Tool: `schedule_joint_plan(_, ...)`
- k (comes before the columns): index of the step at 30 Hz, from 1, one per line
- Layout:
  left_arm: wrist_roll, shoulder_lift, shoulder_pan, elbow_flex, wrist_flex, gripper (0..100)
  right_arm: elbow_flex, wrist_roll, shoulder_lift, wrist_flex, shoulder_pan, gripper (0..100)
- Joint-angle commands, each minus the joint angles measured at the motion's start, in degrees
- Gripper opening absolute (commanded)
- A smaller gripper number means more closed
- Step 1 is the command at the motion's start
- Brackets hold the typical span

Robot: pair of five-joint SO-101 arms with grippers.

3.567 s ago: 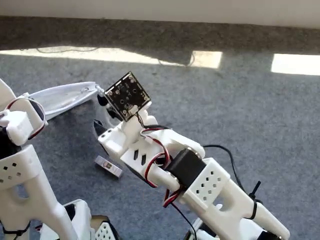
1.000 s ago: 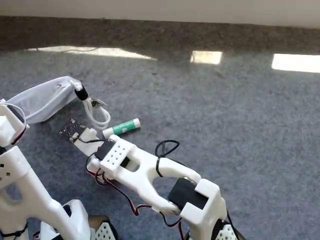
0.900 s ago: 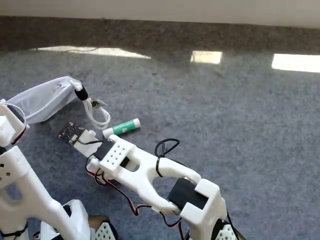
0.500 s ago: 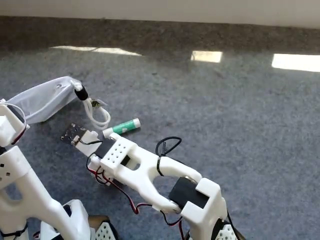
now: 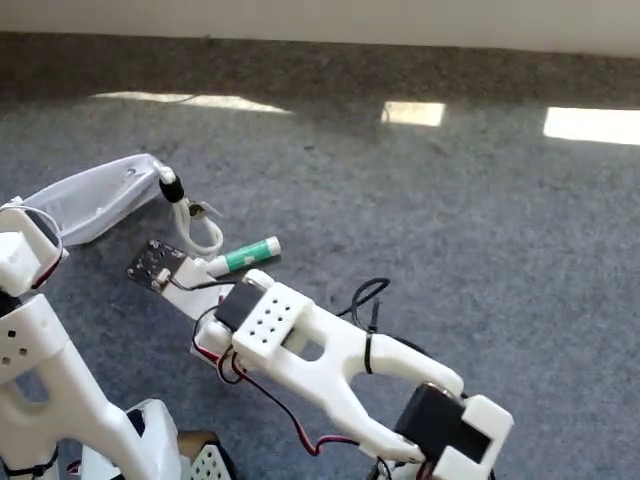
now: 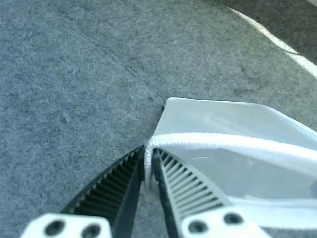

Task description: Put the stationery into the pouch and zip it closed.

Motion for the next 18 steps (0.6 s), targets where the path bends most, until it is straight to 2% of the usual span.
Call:
schedule_joint_plan(1, 0.4, 0.8, 2.0, 0.2, -1.0, 1, 0.9, 0.4, -7.5, 0.0, 0.5, 0.4)
schedule_joint_plan(6, 0.3, 0.8, 4.5, 0.3, -1.0, 1, 4.6, 0.4, -16.6, -2.0, 0.4, 0.4)
schedule_joint_plan(13, 0.3, 0.8, 5.1, 0.4, -1.0, 1, 16.6, -4.0, -27.1, -16.4, 0.5, 0.4)
schedule_joint_plan(18, 0.3, 0.8, 5.1, 0.4, -1.0, 1, 21.5, -4.0, -33.3, -21.8, 0.5, 0.4)
